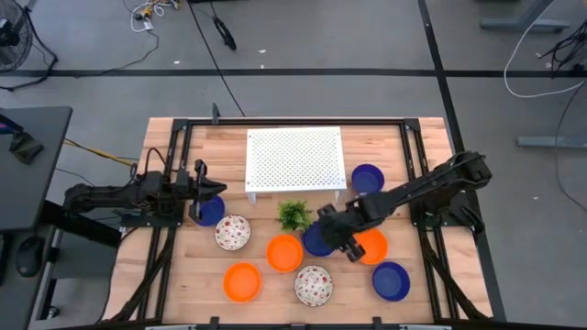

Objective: Pick & Place Mini bowls
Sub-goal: Put the blue bowl on the shelf

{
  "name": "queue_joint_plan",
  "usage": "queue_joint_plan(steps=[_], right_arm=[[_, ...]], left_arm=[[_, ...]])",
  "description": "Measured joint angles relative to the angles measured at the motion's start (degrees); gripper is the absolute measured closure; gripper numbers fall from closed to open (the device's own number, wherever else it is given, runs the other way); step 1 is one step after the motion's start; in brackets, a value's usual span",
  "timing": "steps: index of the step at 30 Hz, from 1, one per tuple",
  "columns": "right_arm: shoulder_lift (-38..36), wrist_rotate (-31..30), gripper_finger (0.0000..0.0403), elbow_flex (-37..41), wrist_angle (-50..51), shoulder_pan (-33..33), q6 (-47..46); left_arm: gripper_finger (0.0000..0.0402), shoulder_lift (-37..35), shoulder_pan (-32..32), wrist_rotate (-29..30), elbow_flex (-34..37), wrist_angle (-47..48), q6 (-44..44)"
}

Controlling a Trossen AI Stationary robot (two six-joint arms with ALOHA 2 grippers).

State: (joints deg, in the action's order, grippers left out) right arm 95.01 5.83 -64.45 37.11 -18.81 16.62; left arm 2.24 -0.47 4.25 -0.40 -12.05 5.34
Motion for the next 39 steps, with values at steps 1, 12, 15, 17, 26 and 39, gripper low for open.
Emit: queue_joint_plan(steps=[1,12,15,17,26,39], right_arm=[[0.0,0.7,0.0221,0.0,0.2,-0.8,0.6],[1.5,-3.0,0.0252,1.8,-3.1,-4.0,3.9],[1.7,-2.3,0.0265,5.2,-7.3,-4.1,3.8],[1.7,-3.5,0.0274,7.5,-10.4,-4.2,3.3],[1.7,-7.9,0.0328,11.8,-19.2,-4.2,3.3],[-2.8,-7.7,0.0398,10.7,-13.6,-5.9,0.8]], left_arm=[[0.0374,0.0,0.0,0.0,0.0,0.0,0.0],[0.0374,0.0,0.0,0.0,0.0,0.0,0.0],[0.0374,0.0,0.0,0.0,0.0,-0.1,0.0],[0.0374,0.0,0.0,0.0,0.0,0.2,0.0],[0.0374,0.8,0.0,0.5,0.0,5.1,-13.7],[0.0374,0.7,0.0,0.6,0.0,5.0,-13.1]])
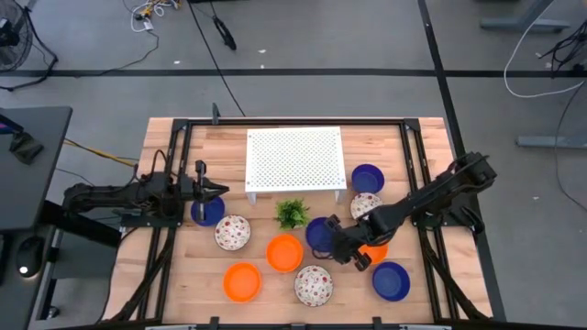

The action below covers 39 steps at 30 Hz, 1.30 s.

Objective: Pick & Place Mini bowls
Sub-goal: Put the blue bowl on the shelf

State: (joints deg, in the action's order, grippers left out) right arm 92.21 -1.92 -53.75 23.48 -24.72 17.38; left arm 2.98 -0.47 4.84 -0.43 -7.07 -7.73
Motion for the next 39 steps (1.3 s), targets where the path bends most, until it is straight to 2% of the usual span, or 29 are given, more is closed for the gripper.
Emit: queue_joint_plan(steps=[8,12,15,19,23,26,33,39], right_arm=[[-12.2,-0.3,0.0401,-7.0,13.2,-0.3,-4.9],[-16.5,-6.2,0.0401,-12.7,18.8,1.2,-3.2],[-17.9,-9.2,0.0401,-16.9,21.2,6.4,0.3],[-17.4,-8.0,0.0402,-20.6,22.7,17.1,3.9],[-15.4,-0.9,0.0402,-20.9,23.4,29.2,7.0],[-13.0,3.6,0.0403,-20.9,23.3,35.1,8.3],[-7.3,5.9,0.0399,-20.9,23.1,39.7,10.1],[-6.4,5.8,0.0398,-21.0,22.6,40.7,10.5]], left_arm=[[0.0374,0.0,0.0,0.0,0.0,-0.2,0.0],[0.0374,0.0,0.0,0.0,0.0,-0.1,0.1],[0.0374,0.0,0.0,-0.2,0.0,-0.2,0.1],[0.0374,0.0,0.0,-0.2,0.0,-0.3,0.1],[0.0374,0.0,0.0,0.1,0.0,-0.3,0.1],[0.0374,0.0,0.0,0.2,0.0,-0.1,0.1],[0.0374,0.0,0.0,2.8,0.0,0.6,0.1],[0.0374,0.0,0.0,3.0,0.0,0.5,0.1]])
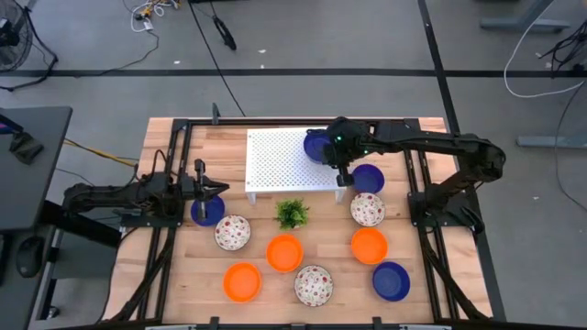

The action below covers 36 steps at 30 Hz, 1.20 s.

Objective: Pick & Place Mini bowls
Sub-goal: Put the blue bowl on the shelf, then put the white bowl on the shelf

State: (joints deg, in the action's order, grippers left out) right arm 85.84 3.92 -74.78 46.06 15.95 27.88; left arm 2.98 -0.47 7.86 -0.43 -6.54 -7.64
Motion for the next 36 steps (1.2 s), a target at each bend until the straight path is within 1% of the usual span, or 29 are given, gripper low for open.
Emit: queue_joint_plan(steps=[3,5,9,11,15,20,24,30,33,36], right_arm=[[0.0,0.0,0.0392,0.0,-0.2,0.2,-0.2],[0.0,0.1,0.0381,0.1,0.2,0.3,-0.3],[0.2,0.0,0.0340,0.2,0.0,0.3,-0.5],[0.2,-1.7,0.0314,0.2,-0.9,0.3,-1.0],[0.2,-7.7,0.0267,0.2,-3.7,0.3,-1.5],[-0.2,-9.0,0.0228,0.2,-4.4,0.3,-1.5],[-1.5,-9.1,0.0218,0.2,-4.4,0.1,-1.4],[-4.7,-9.3,0.0223,0.2,-4.4,-1.0,-2.5],[-7.4,-9.2,0.0232,0.2,-4.4,-3.2,-6.2],[-10.0,-7.6,0.0241,0.8,-5.0,-7.1,-10.8]], left_arm=[[0.0374,0.0,0.0,0.0,0.0,0.0,0.0],[0.0374,0.0,0.0,0.0,0.0,0.0,0.0],[0.0374,0.0,0.0,0.0,0.0,0.0,0.0],[0.0374,0.0,0.0,0.0,0.0,0.0,0.0],[0.0374,0.0,0.0,-1.3,0.0,-0.1,0.0],[0.0374,0.0,0.0,-3.2,0.0,-0.1,0.1],[0.0374,0.0,0.0,-3.6,0.0,-0.1,1.2],[0.0374,0.0,0.0,-3.6,0.0,-0.7,1.4],[0.0374,0.0,0.0,-3.1,-0.8,-0.5,0.8],[0.0374,0.0,0.0,-1.7,-3.6,-1.2,0.6]])
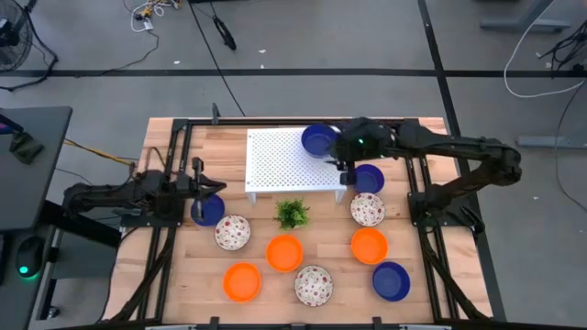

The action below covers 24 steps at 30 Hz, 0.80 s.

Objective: Pick & Place Mini bowls
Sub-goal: Put the white bowl on the shelf

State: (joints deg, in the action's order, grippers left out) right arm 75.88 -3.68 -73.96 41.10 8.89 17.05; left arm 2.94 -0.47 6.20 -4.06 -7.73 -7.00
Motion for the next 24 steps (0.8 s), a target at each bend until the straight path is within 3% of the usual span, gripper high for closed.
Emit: queue_joint_plan(steps=[6,10,13,16,19,24], right_arm=[[-4.6,3.9,0.0258,10.8,-8.7,-10.3,-4.2],[-6.1,3.8,0.0269,19.5,-18.1,-15.6,-8.6],[-6.2,3.8,0.0276,25.0,-24.2,-18.7,-10.4],[-6.3,3.7,0.0282,29.2,-28.9,-20.9,-10.5],[-6.3,3.5,0.0288,31.6,-31.3,-22.2,-10.6],[-6.3,3.2,0.0297,32.6,-35.1,-22.7,-8.4]], left_arm=[[0.0383,4.7,0.8,1.9,-3.7,-2.2,-2.7],[0.0397,13.1,3.0,4.8,-6.6,-5.6,-3.5],[0.0396,21.7,6.6,10.6,-11.5,-4.7,-4.1],[0.0393,31.0,11.8,18.3,-19.6,3.2,-3.4],[0.0393,40.1,18.1,24.9,-29.2,16.8,2.1],[0.0392,55.0,27.6,26.4,-45.7,35.1,13.3]])
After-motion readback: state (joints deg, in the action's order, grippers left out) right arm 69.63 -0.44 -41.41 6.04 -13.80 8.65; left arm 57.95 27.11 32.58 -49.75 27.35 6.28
